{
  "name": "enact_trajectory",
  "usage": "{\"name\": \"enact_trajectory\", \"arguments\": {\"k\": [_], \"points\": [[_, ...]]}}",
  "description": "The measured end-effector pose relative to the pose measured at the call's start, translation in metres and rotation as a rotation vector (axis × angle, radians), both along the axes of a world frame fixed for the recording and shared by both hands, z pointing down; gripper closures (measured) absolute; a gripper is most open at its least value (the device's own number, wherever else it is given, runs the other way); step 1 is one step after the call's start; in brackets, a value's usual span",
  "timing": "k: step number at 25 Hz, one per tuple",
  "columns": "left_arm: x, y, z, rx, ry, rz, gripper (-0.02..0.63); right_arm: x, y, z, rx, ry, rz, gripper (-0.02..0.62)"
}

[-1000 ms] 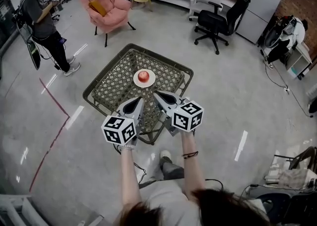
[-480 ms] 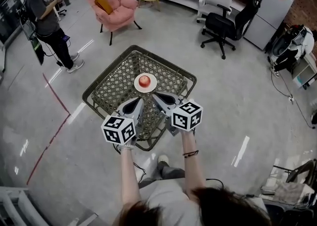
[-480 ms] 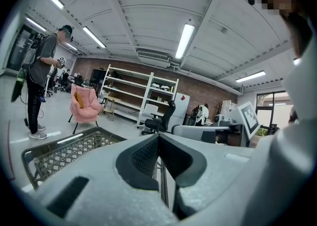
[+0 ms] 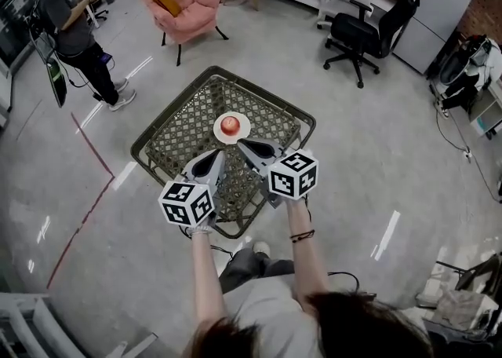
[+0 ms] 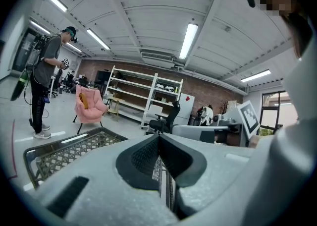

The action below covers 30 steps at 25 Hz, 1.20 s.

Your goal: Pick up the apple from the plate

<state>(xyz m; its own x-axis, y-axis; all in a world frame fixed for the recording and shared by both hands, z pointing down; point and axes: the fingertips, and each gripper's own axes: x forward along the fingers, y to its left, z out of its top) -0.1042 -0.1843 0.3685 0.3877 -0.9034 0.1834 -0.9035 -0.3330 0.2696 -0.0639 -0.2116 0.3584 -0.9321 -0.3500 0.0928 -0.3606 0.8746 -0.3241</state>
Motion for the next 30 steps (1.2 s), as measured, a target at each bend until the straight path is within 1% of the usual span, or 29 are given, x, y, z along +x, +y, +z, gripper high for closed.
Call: {"name": "enact_trajectory", "arguments": {"k": [6, 15, 23, 30], "points": [[-0.012, -0.005, 0.007, -0.019, 0.007, -0.013, 0.595, -0.005, -0.005, 0.005, -0.017, 0.003, 0.01, 0.586], [-0.027, -0.033, 0.019, -0.055, 0.019, 0.008, 0.595, -0.02, -0.041, 0.013, -0.05, 0.008, 0.035, 0.586], [-0.033, -0.051, 0.049, -0.089, 0.032, 0.026, 0.595, -0.027, -0.063, 0.044, -0.075, 0.041, 0.023, 0.586], [-0.036, -0.068, 0.078, -0.124, 0.018, 0.054, 0.595, -0.035, -0.083, 0.068, -0.088, 0.053, 0.005, 0.586]]}}
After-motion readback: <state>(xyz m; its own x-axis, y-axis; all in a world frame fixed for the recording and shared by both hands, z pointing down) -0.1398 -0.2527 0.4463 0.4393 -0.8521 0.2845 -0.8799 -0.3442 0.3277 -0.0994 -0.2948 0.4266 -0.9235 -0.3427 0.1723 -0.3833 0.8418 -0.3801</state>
